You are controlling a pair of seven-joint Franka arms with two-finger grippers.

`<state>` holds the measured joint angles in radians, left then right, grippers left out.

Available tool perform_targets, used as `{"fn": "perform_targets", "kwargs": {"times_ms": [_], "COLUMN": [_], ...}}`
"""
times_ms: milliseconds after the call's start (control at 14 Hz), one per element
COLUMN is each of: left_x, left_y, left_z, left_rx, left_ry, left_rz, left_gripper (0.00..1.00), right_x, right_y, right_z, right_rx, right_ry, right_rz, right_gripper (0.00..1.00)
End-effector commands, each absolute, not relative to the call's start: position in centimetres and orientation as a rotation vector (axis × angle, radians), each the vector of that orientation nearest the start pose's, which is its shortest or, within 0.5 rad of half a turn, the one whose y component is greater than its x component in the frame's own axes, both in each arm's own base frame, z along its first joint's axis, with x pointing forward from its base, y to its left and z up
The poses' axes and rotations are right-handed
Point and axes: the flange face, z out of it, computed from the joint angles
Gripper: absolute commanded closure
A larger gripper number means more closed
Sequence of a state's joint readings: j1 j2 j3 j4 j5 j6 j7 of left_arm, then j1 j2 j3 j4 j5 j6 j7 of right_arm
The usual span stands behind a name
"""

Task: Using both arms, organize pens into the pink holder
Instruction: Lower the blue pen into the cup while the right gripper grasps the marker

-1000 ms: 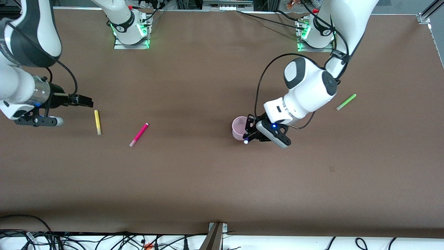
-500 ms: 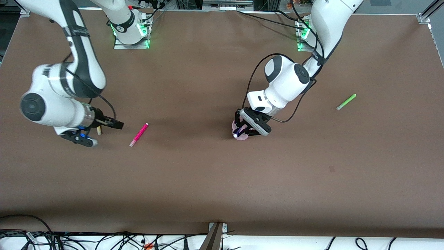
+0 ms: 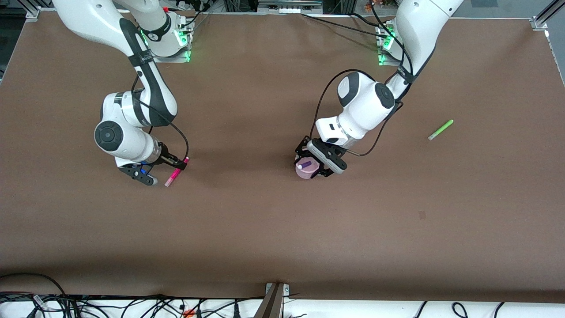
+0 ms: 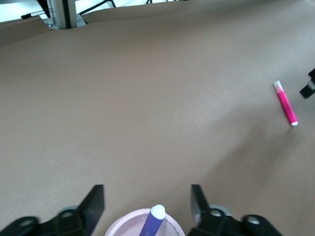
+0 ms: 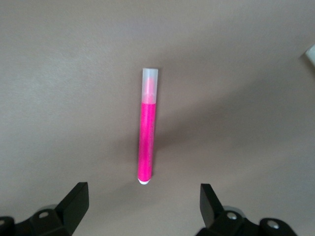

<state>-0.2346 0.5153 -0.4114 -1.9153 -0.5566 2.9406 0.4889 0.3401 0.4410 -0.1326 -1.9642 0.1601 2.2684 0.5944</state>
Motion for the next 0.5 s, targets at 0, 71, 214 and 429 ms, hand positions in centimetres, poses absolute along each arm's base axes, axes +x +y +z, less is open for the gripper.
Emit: {"fn": "perform_targets", "kwargs": {"times_ms": [0,71,214,429], "left_x": [56.6,57.0,57.7,59.5], "left_y": [-33.2,-32.1,-28.8,-24.3], "left_z": [32.5,33.2,35.4,37.4], "left_rx": [-3.489,-3.518,-3.555,-3.590], "left_ry": [0.819,0.807,0.824,0.884], "left_rz": [-0.692,-0.614,-0.443,-0.145], "left_gripper": [0.00,0.00,0.00,0.00], "right_x": [57.4,57.3,57.3,57.1], "right_y": [12.4,12.3,12.3,12.2], "right_z": [21.6,21.3,20.1,19.3], "right_rx": [-2.993,-2.990,-2.988,-2.989], "right_ry": [0.827,0.832,0.840,0.841], "right_rz": [0.190,0.173,0.163,0.163], "right_gripper": [0.01,0.01,0.08,0.28]}}
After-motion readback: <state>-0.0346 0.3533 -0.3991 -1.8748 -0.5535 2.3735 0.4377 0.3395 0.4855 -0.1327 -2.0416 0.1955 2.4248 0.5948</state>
